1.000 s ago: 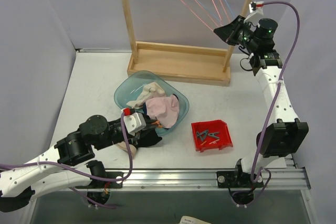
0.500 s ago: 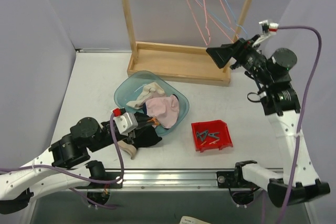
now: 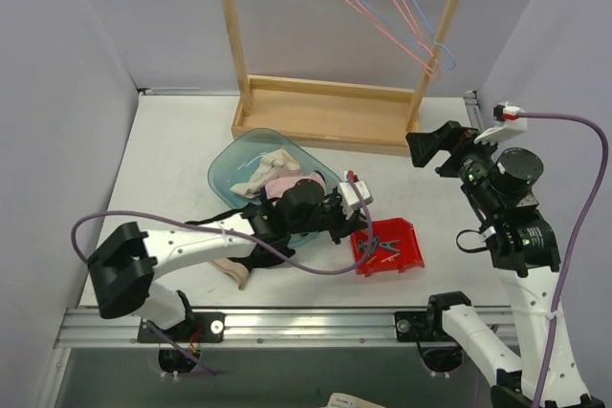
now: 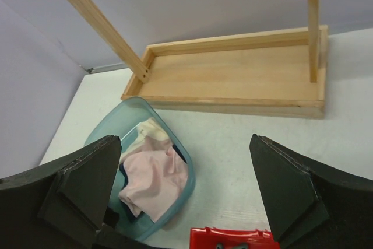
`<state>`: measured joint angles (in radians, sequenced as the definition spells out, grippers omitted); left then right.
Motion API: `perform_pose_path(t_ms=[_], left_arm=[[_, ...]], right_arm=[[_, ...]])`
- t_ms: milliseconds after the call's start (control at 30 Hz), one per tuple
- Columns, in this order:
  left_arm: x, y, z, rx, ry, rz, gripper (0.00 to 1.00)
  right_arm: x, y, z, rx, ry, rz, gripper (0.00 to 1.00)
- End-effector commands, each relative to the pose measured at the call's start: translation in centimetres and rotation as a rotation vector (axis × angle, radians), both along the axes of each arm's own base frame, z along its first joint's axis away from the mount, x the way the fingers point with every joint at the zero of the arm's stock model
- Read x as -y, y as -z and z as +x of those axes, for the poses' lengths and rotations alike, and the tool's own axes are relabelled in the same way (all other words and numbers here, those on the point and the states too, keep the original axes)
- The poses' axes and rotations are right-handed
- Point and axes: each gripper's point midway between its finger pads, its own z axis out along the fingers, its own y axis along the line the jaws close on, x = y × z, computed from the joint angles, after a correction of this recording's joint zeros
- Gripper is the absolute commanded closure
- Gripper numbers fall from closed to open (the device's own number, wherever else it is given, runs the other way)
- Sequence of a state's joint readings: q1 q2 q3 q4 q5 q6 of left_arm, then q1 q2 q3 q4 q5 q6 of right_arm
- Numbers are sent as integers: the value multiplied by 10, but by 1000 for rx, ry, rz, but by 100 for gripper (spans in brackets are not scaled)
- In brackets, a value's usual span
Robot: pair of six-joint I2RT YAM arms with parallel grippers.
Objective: Remove the underwear clipped to the hanger
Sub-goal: Place the hanger at the clothesline, then pick up the underwear from the center of the board.
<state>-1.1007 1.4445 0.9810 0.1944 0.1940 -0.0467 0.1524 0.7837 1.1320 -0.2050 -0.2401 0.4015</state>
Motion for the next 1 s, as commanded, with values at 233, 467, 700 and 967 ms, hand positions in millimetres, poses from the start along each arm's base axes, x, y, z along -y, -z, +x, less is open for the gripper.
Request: perform_pose_path(t_ms=[233,467,700,967], left_arm=[[65,-29,16,-51,97,-192,86],[54,-14,18,-92,44,-156,6],[-6,-42,26,-41,-115,-170,6],[-182,1,33,-237,-781,22,6]], right_arm=[[20,15,-8,-21,99,-47,0],[20,22,-7,-43,96,-54,0],[17,27,-4,-63,79,-60,0],[6,46,1,-116,29,-61,0]])
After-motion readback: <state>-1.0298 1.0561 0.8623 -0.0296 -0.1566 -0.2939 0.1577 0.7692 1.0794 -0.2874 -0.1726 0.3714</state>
